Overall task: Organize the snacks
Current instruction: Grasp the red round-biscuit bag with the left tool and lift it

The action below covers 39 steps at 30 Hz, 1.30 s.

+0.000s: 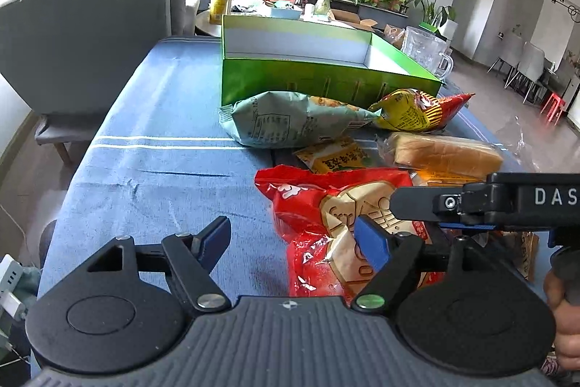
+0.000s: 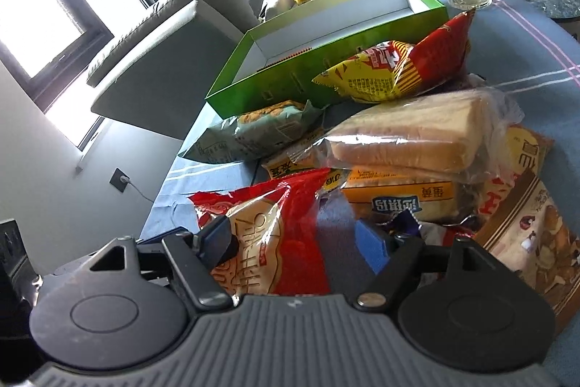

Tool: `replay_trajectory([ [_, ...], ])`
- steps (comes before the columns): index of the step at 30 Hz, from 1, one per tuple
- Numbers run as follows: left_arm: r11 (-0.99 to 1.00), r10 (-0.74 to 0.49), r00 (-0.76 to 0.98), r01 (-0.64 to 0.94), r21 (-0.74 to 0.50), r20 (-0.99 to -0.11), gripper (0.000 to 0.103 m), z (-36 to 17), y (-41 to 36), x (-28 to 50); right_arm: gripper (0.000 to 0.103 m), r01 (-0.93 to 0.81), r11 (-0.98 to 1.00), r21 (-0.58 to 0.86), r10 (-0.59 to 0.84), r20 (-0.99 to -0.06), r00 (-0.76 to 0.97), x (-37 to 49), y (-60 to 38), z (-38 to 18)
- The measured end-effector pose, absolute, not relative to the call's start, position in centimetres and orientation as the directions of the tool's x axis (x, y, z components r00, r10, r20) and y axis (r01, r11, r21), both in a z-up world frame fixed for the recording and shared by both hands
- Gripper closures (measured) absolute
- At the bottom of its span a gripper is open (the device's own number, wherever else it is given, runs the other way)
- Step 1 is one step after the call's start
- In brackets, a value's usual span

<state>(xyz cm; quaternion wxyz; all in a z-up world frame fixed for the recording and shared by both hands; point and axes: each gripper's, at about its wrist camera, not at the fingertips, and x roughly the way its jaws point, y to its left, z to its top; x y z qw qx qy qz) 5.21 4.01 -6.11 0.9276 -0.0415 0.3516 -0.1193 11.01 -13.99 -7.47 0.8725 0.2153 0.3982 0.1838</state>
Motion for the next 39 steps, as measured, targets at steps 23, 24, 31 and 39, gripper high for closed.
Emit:
replay_trajectory([
  [23, 0.945, -0.325, 0.690, 0.263, -0.194, -0.647, 0.035, -4.6, 4.0, 2.6, 0.001, -0.158, 0.810, 0.565, 0.551, -0.641, 0.535, 11.4, -13.3, -8.2],
  [24, 0.941, -0.334, 0.684, 0.280, -0.190, -0.648, 0.031, -4.5, 3.8, 2.5, 0.000, -0.157, 0.809, 0.567, 0.552, -0.640, 0.534, 11.4, -13.3, -8.2],
  [31, 0.935, -0.347, 0.640, 0.295, -0.197, -0.685, 0.026, -6.1, 2.5, 3.7, 0.000, -0.163, 0.803, 0.573, 0.561, -0.635, 0.531, 11.4, -13.5, -8.3],
  [39, 0.924, -0.379, 0.653, 0.300, -0.236, -0.656, 0.025, -6.5, 2.8, 4.3, 0.000, -0.197, 0.806, 0.558, 0.567, -0.634, 0.526, 11.7, -12.5, -8.6],
])
